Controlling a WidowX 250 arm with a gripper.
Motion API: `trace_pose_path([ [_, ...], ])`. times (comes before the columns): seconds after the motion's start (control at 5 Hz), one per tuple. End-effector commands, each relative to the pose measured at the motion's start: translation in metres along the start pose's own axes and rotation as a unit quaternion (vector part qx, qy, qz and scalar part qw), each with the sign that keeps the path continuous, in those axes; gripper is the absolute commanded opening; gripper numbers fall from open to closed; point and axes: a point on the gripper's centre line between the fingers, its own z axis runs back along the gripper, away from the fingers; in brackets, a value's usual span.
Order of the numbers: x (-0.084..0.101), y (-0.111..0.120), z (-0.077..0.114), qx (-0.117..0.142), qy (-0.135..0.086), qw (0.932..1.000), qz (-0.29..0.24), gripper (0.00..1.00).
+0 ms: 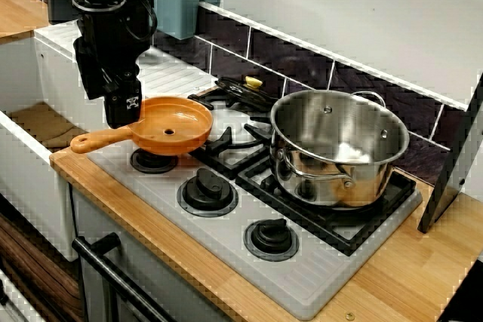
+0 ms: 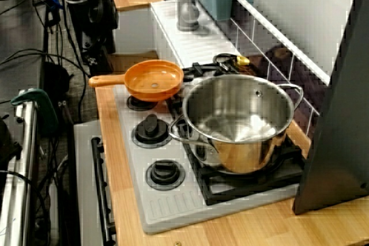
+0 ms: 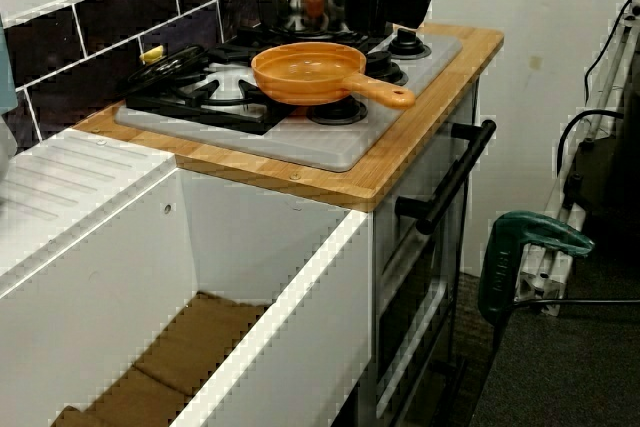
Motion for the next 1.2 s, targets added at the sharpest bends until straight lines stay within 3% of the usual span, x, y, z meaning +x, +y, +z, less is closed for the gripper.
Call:
trace_pose_path([
  [0.0, 0.029, -0.007, 0.005, -0.022, -0.057, 0.9977, -0.028, 1.0],
  [0.2, 0.046, -0.014, -0.003, -0.032, -0.093, 0.9935, -0.056, 1.0],
  [0.4, 0.056, -0.02, -0.011, -0.039, -0.107, 0.9903, -0.079, 1.0],
  [0.6, 0.064, -0.026, -0.024, -0.038, -0.108, 0.9897, -0.085, 1.0],
  [1.0, 0.069, -0.032, -0.04, -0.029, -0.09, 0.992, -0.083, 1.0],
])
